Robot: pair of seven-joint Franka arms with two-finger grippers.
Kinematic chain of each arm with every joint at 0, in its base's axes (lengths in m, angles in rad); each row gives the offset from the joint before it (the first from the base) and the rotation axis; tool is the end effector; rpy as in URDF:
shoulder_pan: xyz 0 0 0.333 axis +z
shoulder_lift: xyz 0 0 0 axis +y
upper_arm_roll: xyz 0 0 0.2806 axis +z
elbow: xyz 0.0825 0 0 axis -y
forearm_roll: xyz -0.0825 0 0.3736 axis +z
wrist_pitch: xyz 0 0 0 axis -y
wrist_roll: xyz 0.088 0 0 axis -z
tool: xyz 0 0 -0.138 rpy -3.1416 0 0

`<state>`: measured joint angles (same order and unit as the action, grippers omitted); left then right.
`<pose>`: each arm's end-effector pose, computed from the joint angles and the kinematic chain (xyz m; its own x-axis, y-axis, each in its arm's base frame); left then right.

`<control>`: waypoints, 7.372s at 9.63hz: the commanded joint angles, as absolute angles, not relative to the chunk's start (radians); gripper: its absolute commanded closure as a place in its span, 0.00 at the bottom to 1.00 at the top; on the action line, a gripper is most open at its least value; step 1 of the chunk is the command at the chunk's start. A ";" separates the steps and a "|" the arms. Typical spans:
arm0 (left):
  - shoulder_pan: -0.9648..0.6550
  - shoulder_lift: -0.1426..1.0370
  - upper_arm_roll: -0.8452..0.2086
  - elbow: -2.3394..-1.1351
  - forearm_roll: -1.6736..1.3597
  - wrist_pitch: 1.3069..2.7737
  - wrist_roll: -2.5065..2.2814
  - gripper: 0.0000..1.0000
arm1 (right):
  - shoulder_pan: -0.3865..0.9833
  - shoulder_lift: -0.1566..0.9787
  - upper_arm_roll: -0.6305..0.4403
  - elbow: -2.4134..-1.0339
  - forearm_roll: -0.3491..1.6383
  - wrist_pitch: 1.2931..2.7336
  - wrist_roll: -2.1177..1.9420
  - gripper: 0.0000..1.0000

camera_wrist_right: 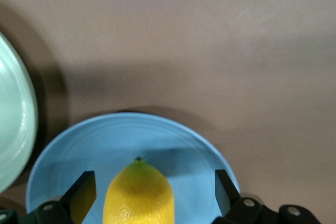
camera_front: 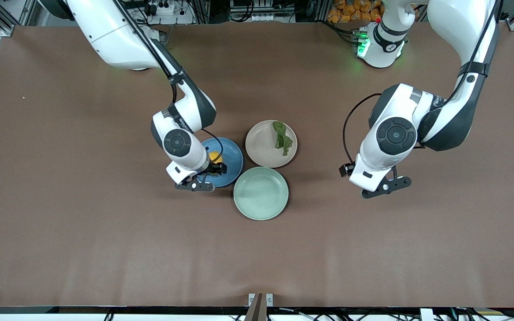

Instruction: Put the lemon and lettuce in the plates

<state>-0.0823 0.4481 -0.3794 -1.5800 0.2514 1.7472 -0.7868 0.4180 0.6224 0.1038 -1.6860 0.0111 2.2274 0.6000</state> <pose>0.5723 -0.2299 0.3183 0.9540 0.2725 -0.1248 0.2409 -0.9450 -0.2212 0.5557 0.3166 0.1800 0.9895 -0.1009 -0.1037 -0.1028 -0.9946 -0.0122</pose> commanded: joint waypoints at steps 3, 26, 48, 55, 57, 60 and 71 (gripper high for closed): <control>-0.115 0.240 -0.216 -1.768 0.051 1.706 -0.599 0.00 | 0.316 0.621 0.114 -1.494 -0.002 2.001 0.502 0.00; -0.061 -0.041 -0.141 -1.638 -0.005 1.643 -0.137 0.00 | -0.021 0.106 0.061 -1.908 -0.051 2.032 0.046 0.00; -0.041 -0.023 -0.140 -1.488 0.020 1.476 -0.049 0.00 | 0.061 -0.008 -0.080 -1.546 0.020 1.602 0.055 0.00; 0.011 -0.021 -0.140 -1.491 -0.061 1.485 -0.037 0.00 | 0.072 0.012 -0.081 -1.497 -0.011 1.488 0.055 0.00; 0.006 -0.018 -0.144 -1.493 -0.052 1.486 -0.037 0.00 | 0.074 0.012 -0.081 -1.497 -0.017 1.477 0.055 0.00; -0.006 -0.017 -0.155 -1.494 -0.049 1.489 -0.046 0.00 | 0.095 0.018 -0.117 -1.490 -0.017 1.477 0.054 0.00; -0.003 -0.017 -0.187 -1.496 0.002 1.505 -0.058 0.00 | 0.097 0.048 -0.110 -1.456 0.002 1.470 0.060 0.00</control>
<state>-0.0029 -0.0227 -0.1818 -1.5103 -0.0215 1.5037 -0.0666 0.0887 0.0324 -0.1049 -1.4854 -0.0015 1.4812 0.0535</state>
